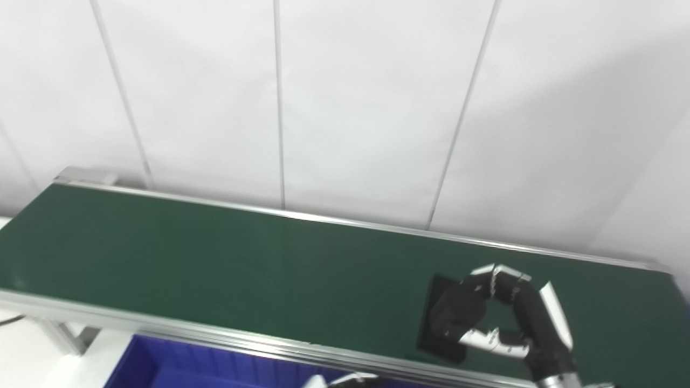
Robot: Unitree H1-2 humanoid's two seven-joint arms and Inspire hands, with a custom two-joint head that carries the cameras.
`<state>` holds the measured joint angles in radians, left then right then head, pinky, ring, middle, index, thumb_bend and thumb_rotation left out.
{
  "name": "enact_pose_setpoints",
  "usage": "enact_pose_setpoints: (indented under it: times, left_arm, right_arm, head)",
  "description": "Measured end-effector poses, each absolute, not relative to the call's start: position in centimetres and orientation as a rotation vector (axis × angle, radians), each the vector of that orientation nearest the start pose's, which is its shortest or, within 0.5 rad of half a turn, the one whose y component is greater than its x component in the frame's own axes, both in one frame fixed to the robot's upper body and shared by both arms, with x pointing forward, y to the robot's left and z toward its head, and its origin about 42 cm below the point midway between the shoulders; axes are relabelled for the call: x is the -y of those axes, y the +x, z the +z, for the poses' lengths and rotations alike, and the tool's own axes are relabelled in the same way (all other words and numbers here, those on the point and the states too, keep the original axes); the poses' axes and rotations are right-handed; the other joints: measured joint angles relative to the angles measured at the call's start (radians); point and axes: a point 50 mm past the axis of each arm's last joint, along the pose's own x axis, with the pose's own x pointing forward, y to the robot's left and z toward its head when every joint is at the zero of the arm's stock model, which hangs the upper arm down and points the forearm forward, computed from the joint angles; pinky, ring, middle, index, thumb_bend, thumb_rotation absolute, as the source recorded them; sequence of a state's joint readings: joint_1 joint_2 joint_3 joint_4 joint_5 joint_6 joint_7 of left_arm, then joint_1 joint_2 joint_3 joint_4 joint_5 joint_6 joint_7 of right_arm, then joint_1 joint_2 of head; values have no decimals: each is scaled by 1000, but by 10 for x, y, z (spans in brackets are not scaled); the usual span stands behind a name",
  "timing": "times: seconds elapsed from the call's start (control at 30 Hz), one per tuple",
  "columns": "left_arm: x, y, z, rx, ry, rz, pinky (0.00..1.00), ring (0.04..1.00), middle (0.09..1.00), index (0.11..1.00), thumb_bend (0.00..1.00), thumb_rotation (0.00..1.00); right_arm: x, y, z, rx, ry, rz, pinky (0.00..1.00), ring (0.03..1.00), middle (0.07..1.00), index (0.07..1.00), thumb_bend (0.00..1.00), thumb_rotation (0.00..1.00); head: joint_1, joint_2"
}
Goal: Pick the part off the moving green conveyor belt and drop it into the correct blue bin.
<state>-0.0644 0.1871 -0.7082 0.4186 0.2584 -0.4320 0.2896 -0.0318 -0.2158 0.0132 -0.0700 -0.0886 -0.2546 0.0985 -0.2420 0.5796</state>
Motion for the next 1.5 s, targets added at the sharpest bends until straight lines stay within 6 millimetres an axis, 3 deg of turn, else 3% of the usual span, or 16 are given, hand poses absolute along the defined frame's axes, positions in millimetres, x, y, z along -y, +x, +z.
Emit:
enact_pose_setpoints:
  times: [0.03, 0.1, 0.2, 0.27, 0.53, 0.8, 1.27, 1.5]
  left_arm:
    - [-125, 229, 7, 145, 402, -538, 687, 776, 811, 787, 961, 125]
    - [-131, 230, 11, 155, 400, -533, 705, 786, 817, 788, 949, 118]
    - [-140, 232, 21, 174, 385, -536, 730, 798, 819, 779, 942, 105]
    - [-149, 235, 24, 172, 374, -521, 738, 801, 819, 774, 942, 102]
    - [-173, 244, 40, 173, 323, -517, 716, 792, 816, 774, 952, 112]
    - [-185, 246, 45, 176, 326, -508, 711, 789, 806, 759, 969, 132]
    - [-187, 247, 51, 191, 338, -494, 714, 787, 803, 758, 976, 142]
    - [-186, 247, 52, 193, 334, -506, 699, 777, 797, 751, 987, 120]
  right_arm:
    - [263, 285, 142, 329, -317, 145, 391, 446, 476, 499, 521, 0]
    - [266, 277, 137, 310, -324, 129, 395, 448, 474, 497, 522, 0]
    - [271, 265, 132, 292, -343, 90, 390, 444, 470, 501, 522, 0]
    - [274, 256, 130, 282, -349, 71, 386, 441, 469, 503, 522, 0]
    - [285, 227, 120, 229, -352, 39, 350, 425, 475, 507, 521, 0]
    - [291, 209, 117, 193, -368, 13, 354, 427, 475, 506, 521, 0]
    - [316, 198, 118, 104, -400, -63, 353, 433, 480, 495, 522, 0]
    - [332, 180, 94, -5, -402, -99, 347, 429, 477, 499, 522, 0]
  head:
    - [0, 0]
    - [-92, 58]
    - [-161, 97]
    - [-168, 101]
    - [-267, 189]
    - [-287, 212]
    - [-292, 232]
    - [-293, 241]
